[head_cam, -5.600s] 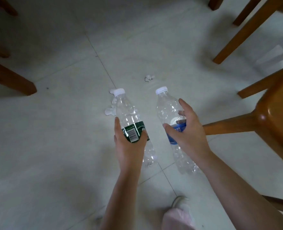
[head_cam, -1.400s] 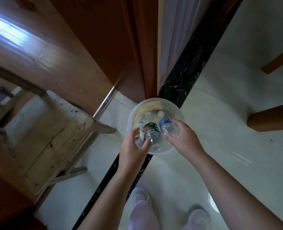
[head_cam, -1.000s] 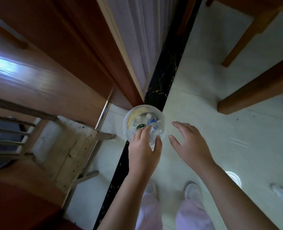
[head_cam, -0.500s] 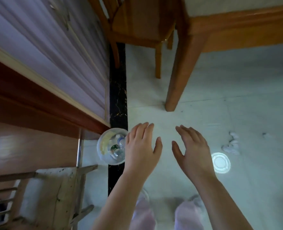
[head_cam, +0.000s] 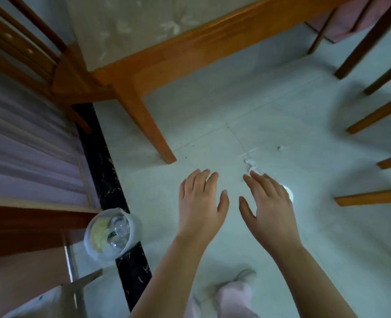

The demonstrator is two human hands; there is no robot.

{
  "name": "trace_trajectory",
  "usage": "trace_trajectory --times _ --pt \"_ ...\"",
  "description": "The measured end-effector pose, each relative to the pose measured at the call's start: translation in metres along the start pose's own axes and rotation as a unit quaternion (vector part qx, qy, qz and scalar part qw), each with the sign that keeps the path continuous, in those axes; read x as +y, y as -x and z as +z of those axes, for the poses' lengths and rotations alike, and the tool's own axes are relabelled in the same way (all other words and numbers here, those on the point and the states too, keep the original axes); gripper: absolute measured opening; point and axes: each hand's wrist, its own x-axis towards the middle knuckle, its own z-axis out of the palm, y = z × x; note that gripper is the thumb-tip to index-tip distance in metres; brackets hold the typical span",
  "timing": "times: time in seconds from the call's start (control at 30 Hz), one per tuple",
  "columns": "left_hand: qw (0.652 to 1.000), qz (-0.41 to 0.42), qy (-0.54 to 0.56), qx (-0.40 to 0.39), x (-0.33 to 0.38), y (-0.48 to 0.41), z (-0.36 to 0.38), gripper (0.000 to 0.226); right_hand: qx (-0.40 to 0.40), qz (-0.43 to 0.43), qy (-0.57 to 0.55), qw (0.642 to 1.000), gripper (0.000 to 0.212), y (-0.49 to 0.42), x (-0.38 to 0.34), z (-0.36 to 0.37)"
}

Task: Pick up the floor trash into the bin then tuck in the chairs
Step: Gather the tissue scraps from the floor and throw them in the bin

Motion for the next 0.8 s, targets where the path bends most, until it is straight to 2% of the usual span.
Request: trace_trajectory --times 0.13,0.37,0.57,0.8 --pt "1.000 0.024 0.005 -0.008 0.060 -0.003 0.019 0.048 0.020 0.027 0.029 0.999 0.044 0.018 0.052 -0.041" --pt "0.996 0.071 0.048 -0.041 0.165 -0.006 0.062 0.046 0.027 0.095 0.051 0.994 0.045 0.043 0.140 -0.089" --pt "0.993 0.103 0.042 -0.048 0.183 -0.037 0.097 0.045 0.035 0.105 0.043 0.993 0.043 0.024 0.183 -0.082" --pt "0.996 0.069 0.038 -0.042 0.191 -0.112 0.131 0.046 0.038 0.090 0.034 0.995 0.042 -0.052 0.230 -0.076"
